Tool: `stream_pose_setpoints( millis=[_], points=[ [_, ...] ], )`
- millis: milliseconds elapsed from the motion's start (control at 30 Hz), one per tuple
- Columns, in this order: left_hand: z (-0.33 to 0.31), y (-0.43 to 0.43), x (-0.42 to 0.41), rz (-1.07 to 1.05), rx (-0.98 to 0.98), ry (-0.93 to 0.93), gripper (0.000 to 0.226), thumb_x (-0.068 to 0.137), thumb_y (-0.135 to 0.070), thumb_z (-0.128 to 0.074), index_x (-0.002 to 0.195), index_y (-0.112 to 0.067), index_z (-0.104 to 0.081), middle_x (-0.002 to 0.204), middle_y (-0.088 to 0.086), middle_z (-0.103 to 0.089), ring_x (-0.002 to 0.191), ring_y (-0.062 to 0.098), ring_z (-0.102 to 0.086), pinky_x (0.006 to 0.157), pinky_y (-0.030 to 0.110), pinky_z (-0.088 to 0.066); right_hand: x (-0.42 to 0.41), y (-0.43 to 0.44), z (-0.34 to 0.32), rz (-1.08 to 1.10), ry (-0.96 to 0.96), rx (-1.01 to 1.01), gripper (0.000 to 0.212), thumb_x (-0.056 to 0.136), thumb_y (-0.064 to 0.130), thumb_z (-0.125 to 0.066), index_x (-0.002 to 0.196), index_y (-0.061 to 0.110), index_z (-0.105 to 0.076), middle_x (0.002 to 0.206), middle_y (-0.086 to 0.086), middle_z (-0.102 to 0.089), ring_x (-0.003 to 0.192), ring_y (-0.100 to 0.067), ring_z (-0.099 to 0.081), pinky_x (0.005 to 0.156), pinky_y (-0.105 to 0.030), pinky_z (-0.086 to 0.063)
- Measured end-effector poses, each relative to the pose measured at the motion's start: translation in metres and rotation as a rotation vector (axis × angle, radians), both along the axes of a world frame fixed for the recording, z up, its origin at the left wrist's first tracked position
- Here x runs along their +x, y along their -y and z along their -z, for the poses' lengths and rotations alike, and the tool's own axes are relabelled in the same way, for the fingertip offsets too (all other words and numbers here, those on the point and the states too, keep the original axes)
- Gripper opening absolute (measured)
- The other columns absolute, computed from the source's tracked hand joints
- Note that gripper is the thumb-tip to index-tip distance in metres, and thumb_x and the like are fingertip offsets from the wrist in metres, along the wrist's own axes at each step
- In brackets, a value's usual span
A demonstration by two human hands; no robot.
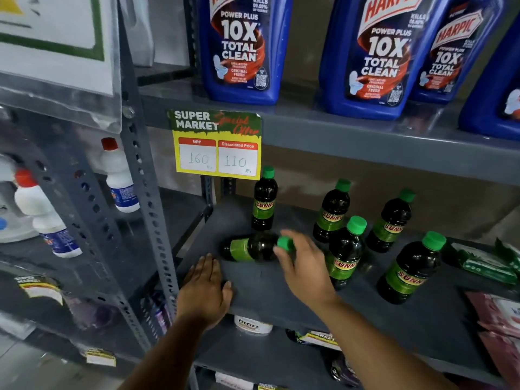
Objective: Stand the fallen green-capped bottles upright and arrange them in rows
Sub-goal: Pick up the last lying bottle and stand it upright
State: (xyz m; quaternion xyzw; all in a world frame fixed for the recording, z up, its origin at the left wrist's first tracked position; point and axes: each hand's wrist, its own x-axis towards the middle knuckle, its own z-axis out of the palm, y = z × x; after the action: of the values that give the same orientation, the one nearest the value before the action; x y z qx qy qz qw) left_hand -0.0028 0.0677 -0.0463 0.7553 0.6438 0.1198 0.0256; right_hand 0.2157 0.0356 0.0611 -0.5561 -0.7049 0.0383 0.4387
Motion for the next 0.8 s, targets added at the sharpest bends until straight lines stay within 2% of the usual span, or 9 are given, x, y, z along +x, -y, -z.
stream_pose_setpoints(
  millis=[167, 233, 300, 400, 467, 533, 600, 667, 800],
  points=[
    [-0.002, 0.0, 0.001, -0.005, -0.014, 0.006, 0.076, 0.088, -0.053, -0.018, 0.147, -0.006, -0.017, 0.158, 0.014, -0.02, 0.145, 0.025, -0.017, 0.117, 0.037, -0.012, -0.027, -0.028, -0.043, -0.001, 0.023, 0.024, 0.037, 0.086, 0.028, -0.069, 0.119, 0.011, -0.062, 0.101, -0.012, -0.067, 0.092, -0.03, -0.061, 0.08, -0.036, -0.049],
    [-0.003, 0.002, 0.001, 0.001, -0.012, -0.007, 0.075, 0.088, -0.053, -0.017, 0.147, -0.006, -0.016, 0.158, 0.014, -0.019, 0.145, 0.025, -0.017, 0.118, 0.036, -0.012, -0.029, -0.038, -0.042, -0.015, 0.005, -0.027, 0.048, 0.083, 0.033, -0.071, 0.125, 0.016, -0.058, 0.11, -0.009, -0.065, 0.102, -0.027, -0.06, 0.086, -0.035, -0.048],
    [-0.003, 0.003, 0.002, 0.009, -0.013, -0.006, 0.075, 0.088, -0.052, -0.018, 0.147, -0.005, -0.015, 0.158, 0.014, -0.017, 0.146, 0.025, -0.015, 0.118, 0.036, -0.01, -0.025, -0.042, -0.035, -0.104, -0.184, -0.201, 0.074, 0.075, 0.034, -0.076, 0.139, 0.024, -0.042, 0.121, 0.002, -0.061, 0.113, -0.016, -0.055, 0.094, -0.029, -0.044],
    [-0.003, 0.004, 0.001, 0.011, -0.007, 0.012, 0.075, 0.088, -0.052, -0.017, 0.147, -0.005, -0.015, 0.158, 0.014, -0.016, 0.146, 0.024, -0.013, 0.117, 0.035, -0.008, -0.013, -0.042, -0.008, -0.27, -0.363, -0.453, 0.101, 0.069, 0.022, -0.08, 0.147, 0.034, -0.018, 0.12, 0.022, -0.058, 0.114, 0.001, -0.055, 0.098, -0.022, -0.043],
    [-0.004, 0.005, 0.0, 0.026, 0.01, -0.002, 0.076, 0.088, -0.052, -0.013, 0.146, -0.004, -0.018, 0.157, 0.015, -0.02, 0.146, 0.025, -0.015, 0.118, 0.035, -0.011, -0.008, -0.045, 0.009, -0.261, -0.321, -0.538, 0.095, 0.072, 0.011, -0.079, 0.145, 0.028, -0.022, 0.122, 0.015, -0.057, 0.115, -0.003, -0.056, 0.103, -0.034, -0.043],
    [-0.005, 0.005, -0.002, 0.027, 0.017, -0.002, 0.076, 0.088, -0.051, -0.013, 0.145, -0.003, -0.022, 0.156, 0.017, -0.024, 0.145, 0.027, -0.019, 0.117, 0.037, -0.014, -0.008, -0.047, 0.016, -0.174, -0.316, -0.535, 0.078, 0.068, 0.016, -0.083, 0.131, 0.031, -0.038, 0.117, 0.012, -0.059, 0.109, -0.004, -0.057, 0.101, -0.041, -0.045],
    [-0.007, 0.006, -0.002, 0.023, 0.02, 0.007, 0.075, 0.088, -0.05, -0.016, 0.144, -0.003, -0.025, 0.154, 0.018, -0.027, 0.144, 0.028, -0.023, 0.117, 0.038, -0.017, -0.011, -0.049, 0.019, -0.067, -0.288, -0.485, 0.076, 0.056, 0.031, -0.089, 0.117, 0.033, -0.044, 0.113, 0.012, -0.057, 0.104, -0.004, -0.056, 0.094, -0.035, -0.048],
    [-0.01, 0.007, -0.001, 0.021, 0.019, 0.008, 0.073, 0.087, -0.048, -0.02, 0.142, -0.002, -0.031, 0.152, 0.019, -0.032, 0.142, 0.029, -0.028, 0.116, 0.04, -0.022, -0.013, -0.05, 0.027, -0.042, -0.27, -0.474, 0.089, 0.046, 0.038, -0.09, 0.121, 0.031, -0.043, 0.116, 0.01, -0.054, 0.106, -0.006, -0.055, 0.09, -0.029, -0.045],
    [-0.013, 0.008, 0.0, 0.026, 0.027, -0.004, 0.068, 0.087, -0.045, -0.028, 0.136, 0.0, -0.043, 0.145, 0.021, -0.043, 0.135, 0.032, -0.04, 0.111, 0.044, -0.031, -0.009, -0.048, 0.048, -0.048, -0.249, -0.541, 0.079, 0.056, 0.031, -0.089, 0.121, 0.03, -0.044, 0.099, 0.022, -0.057, 0.098, -0.003, -0.059, 0.075, -0.014, -0.042]
  ],
)
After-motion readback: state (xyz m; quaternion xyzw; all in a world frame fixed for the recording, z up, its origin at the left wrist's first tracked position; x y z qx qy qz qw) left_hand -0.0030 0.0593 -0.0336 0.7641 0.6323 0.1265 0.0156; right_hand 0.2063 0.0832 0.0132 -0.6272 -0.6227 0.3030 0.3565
